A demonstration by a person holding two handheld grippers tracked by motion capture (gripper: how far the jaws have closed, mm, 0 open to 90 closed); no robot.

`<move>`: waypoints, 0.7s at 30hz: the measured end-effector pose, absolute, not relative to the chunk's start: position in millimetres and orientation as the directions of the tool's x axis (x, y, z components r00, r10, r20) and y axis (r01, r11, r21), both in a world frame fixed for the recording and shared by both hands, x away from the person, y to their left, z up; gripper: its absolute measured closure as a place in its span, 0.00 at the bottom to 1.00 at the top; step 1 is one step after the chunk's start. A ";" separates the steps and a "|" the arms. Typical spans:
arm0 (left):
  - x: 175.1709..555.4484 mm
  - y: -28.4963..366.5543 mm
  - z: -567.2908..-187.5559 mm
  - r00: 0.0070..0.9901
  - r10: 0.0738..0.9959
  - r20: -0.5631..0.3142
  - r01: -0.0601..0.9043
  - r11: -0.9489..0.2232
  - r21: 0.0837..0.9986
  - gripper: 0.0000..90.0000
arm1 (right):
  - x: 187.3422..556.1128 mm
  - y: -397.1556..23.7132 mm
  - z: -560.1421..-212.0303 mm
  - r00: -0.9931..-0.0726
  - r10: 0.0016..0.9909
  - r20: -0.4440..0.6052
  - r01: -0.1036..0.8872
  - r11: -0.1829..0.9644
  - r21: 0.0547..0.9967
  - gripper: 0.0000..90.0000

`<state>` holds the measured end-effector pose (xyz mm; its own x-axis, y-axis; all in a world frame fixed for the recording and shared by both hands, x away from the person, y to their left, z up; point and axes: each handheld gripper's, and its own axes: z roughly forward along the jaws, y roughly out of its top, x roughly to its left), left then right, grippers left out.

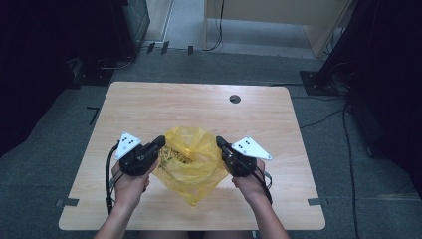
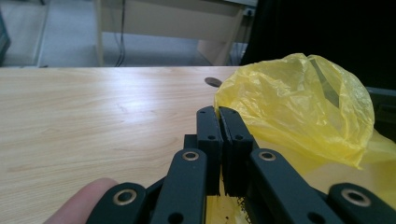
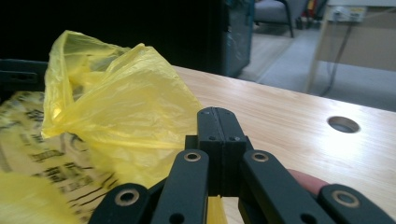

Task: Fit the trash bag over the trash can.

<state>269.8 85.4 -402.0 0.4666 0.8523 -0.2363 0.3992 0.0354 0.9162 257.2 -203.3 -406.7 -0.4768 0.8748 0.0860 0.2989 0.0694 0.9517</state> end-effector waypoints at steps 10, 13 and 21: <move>288.4 83.8 -415.0 0.409 0.858 -0.312 0.442 0.113 0.890 1.00 | 275.7 -199.1 -418.8 -0.399 0.914 0.073 0.361 0.083 0.929 1.00; 291.8 89.8 -419.5 0.402 0.822 -0.404 0.470 0.194 0.861 1.00 | 279.4 -198.3 -426.2 -0.400 0.911 0.098 0.396 0.076 0.915 1.00; 291.8 99.4 -430.5 0.419 0.773 -0.476 0.492 0.247 0.835 1.00 | 265.4 -205.9 -423.6 -0.392 0.911 0.126 0.332 0.012 0.943 1.00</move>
